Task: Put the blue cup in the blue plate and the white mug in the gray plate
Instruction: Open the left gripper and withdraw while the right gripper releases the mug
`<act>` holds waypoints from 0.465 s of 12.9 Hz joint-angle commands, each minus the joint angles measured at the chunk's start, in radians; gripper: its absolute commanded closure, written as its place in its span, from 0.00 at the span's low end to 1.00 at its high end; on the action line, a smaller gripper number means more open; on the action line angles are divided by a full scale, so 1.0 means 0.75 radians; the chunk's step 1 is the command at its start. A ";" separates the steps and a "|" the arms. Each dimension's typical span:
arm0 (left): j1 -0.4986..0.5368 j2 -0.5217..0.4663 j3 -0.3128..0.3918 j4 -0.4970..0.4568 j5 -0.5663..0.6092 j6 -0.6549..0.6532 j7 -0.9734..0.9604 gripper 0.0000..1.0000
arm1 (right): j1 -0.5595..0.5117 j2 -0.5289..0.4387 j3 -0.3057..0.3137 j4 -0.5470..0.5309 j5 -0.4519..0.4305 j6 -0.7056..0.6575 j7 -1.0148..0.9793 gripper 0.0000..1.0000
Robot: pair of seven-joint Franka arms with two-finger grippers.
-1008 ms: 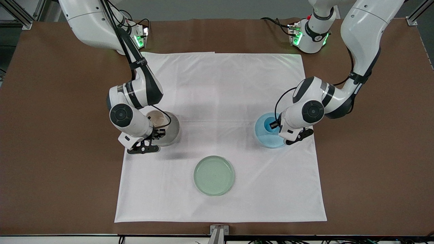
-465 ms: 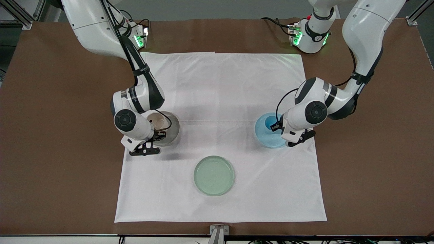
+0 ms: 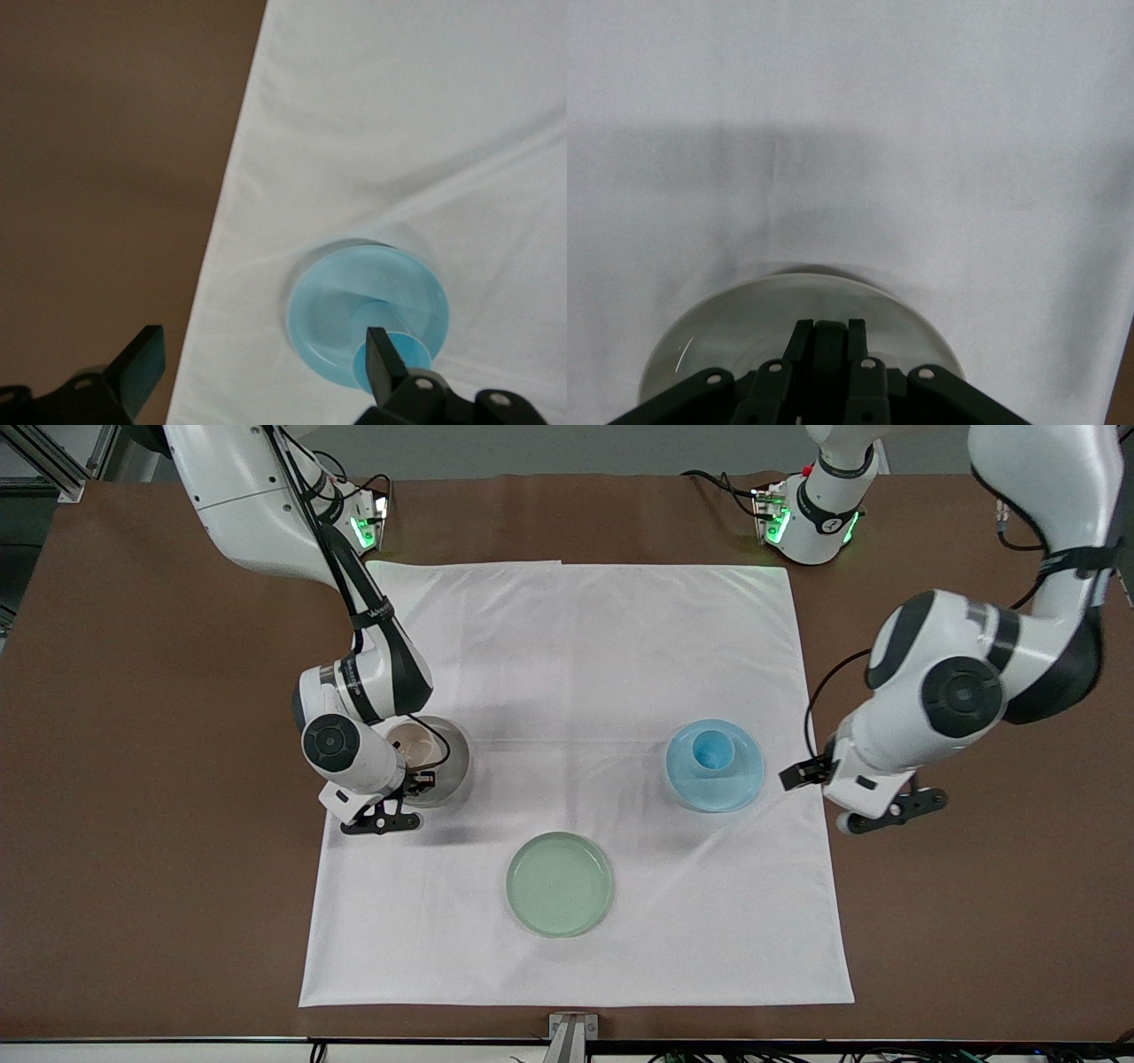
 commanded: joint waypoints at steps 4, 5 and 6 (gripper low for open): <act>0.170 -0.143 -0.015 0.190 0.008 -0.190 0.157 0.00 | -0.001 -0.055 -0.001 0.005 0.004 -0.052 0.010 0.00; 0.179 -0.182 -0.015 0.190 0.002 -0.231 0.210 0.00 | -0.005 -0.125 -0.005 0.005 0.002 -0.182 0.010 0.00; 0.213 -0.215 -0.023 0.190 -0.043 -0.284 0.296 0.00 | -0.015 -0.200 -0.011 0.013 0.000 -0.309 0.010 0.00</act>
